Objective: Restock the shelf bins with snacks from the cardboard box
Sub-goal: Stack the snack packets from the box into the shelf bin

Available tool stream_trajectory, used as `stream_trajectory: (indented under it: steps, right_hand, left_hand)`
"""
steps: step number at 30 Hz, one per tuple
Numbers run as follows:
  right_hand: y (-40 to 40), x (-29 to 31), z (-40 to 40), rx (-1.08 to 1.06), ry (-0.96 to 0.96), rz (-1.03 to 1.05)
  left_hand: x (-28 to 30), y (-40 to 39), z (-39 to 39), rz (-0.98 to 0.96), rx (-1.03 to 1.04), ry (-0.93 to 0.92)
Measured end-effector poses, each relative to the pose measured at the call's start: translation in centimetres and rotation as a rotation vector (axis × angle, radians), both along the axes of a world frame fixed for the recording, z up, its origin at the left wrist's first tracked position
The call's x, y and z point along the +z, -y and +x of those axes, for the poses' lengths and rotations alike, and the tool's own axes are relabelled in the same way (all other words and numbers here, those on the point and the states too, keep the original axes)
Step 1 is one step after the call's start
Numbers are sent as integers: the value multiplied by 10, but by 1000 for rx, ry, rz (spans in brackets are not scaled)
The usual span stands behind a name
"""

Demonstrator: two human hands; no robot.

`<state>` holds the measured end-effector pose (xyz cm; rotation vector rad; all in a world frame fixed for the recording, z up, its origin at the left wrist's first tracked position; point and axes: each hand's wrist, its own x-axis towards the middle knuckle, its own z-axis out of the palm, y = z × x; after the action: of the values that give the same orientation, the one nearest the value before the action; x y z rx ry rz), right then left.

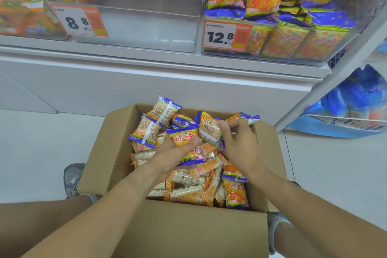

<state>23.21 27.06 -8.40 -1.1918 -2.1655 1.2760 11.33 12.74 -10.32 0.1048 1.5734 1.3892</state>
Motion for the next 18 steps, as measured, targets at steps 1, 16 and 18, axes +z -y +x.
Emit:
stream_trajectory:
  steps: [1,16,18]
  right_hand:
    - [7,4,-1,-5,-49,-21]
    - [20,22,-8,483,-271,181]
    - [15,29,-7,581,-342,216]
  left_hand:
    - [-1,-2,-1,18,34,-10]
    - [36,-18,-13,198,161,-86]
    - [40,-22,-15,165,165,-151]
